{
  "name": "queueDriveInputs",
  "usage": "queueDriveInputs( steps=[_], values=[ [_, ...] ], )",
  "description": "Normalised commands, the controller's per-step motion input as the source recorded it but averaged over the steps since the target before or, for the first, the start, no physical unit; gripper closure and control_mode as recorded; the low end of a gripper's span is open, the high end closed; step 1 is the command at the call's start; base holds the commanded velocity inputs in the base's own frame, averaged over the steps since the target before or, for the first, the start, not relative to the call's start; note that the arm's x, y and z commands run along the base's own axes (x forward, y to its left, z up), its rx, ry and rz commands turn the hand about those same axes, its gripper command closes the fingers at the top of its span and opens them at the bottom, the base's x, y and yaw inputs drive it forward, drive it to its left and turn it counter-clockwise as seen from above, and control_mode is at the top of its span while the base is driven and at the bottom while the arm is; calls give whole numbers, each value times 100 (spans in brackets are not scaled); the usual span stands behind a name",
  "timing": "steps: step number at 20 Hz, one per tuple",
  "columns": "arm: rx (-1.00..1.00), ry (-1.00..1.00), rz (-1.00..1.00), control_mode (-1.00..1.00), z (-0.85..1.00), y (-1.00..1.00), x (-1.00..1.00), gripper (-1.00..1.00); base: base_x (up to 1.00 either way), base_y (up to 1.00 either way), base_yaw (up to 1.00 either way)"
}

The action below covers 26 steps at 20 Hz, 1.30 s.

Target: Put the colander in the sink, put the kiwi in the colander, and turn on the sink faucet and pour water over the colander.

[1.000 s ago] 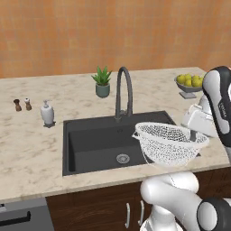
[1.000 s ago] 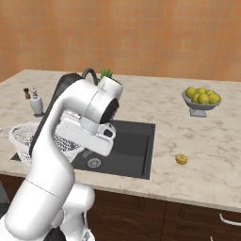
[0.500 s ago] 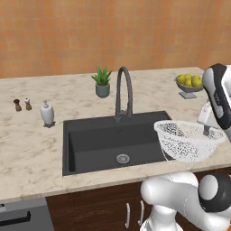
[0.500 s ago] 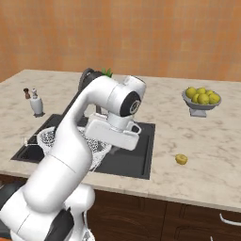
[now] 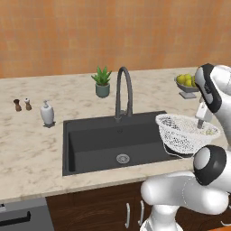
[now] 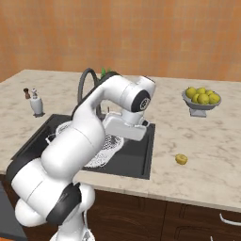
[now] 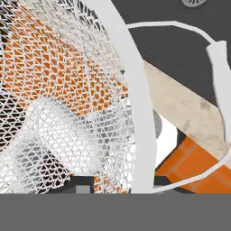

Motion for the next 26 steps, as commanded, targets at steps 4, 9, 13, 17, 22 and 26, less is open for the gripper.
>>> queueDriveInputs(
  steps=[4, 9, 13, 17, 22, 26],
  values=[
    [11, -23, 8, -100, -56, 1, 57, 100, 0, 0, 0],
    [5, -3, -1, -100, -25, 5, 47, 100, 0, 0, 0],
    [0, 0, -14, -100, -22, 11, 33, 100, 0, 0, 0],
    [0, 2, -24, -100, -23, 1, 43, 100, 0, 0, 0],
    [-8, 1, -15, -100, -31, 5, 44, 100, 0, 0, 0],
    [-19, 1, -1, -100, -30, 5, 32, 100, 0, 0, 0]
  ],
)
